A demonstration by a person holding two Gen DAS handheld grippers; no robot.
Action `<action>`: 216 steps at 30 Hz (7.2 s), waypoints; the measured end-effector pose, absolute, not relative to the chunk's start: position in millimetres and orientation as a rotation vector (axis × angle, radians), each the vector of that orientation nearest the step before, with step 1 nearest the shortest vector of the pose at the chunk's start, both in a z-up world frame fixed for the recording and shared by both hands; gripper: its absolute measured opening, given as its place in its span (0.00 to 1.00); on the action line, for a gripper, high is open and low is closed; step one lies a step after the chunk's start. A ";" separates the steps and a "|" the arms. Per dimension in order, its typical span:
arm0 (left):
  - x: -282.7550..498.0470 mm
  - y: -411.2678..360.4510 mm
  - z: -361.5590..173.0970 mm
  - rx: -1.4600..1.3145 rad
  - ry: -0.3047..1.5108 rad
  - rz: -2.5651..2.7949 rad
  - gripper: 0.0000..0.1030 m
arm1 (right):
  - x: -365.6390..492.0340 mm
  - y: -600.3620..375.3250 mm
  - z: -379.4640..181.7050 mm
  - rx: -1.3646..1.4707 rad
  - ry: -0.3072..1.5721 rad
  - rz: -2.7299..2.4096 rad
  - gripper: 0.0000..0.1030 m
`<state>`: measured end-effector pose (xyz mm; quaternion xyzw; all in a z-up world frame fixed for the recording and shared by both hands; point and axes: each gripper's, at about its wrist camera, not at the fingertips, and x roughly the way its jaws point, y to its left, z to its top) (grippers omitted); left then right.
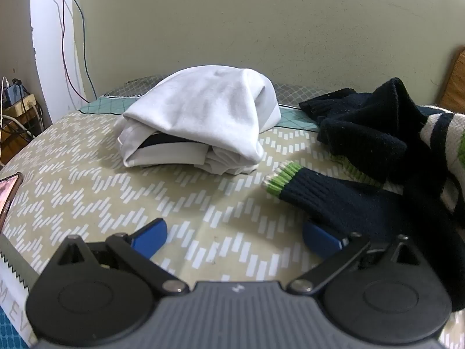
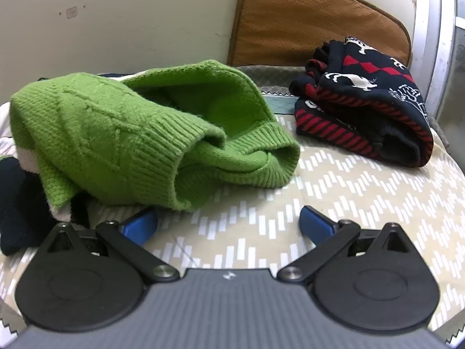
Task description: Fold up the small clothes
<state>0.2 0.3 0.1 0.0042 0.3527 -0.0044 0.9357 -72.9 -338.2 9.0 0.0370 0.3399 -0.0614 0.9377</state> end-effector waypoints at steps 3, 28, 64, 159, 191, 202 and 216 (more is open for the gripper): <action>1.9 2.0 1.1 0.014 0.730 -0.019 1.00 | -73.5 -336.5 8.8 0.112 0.678 -0.118 1.00; -11.5 25.1 6.1 -0.042 0.702 -0.135 1.00 | -66.1 -266.2 22.1 0.367 0.620 0.203 0.10; -24.0 8.4 189.7 0.058 0.244 -0.325 0.06 | -98.5 -353.9 24.8 0.612 0.474 0.124 0.79; -144.9 26.1 299.3 0.061 -0.127 -0.232 0.06 | -118.0 -311.4 292.1 -0.105 -0.052 0.005 0.12; -47.3 -12.3 27.8 0.291 0.563 -0.307 0.37 | -28.9 -401.4 1.7 -0.286 0.537 -0.472 0.44; -87.5 20.8 28.0 0.145 0.737 -0.524 0.47 | -117.5 -354.3 -0.3 0.272 0.642 0.133 0.48; -113.5 20.4 18.7 0.182 0.737 -0.531 0.52 | -164.7 -342.8 -18.4 0.112 0.747 -0.054 0.07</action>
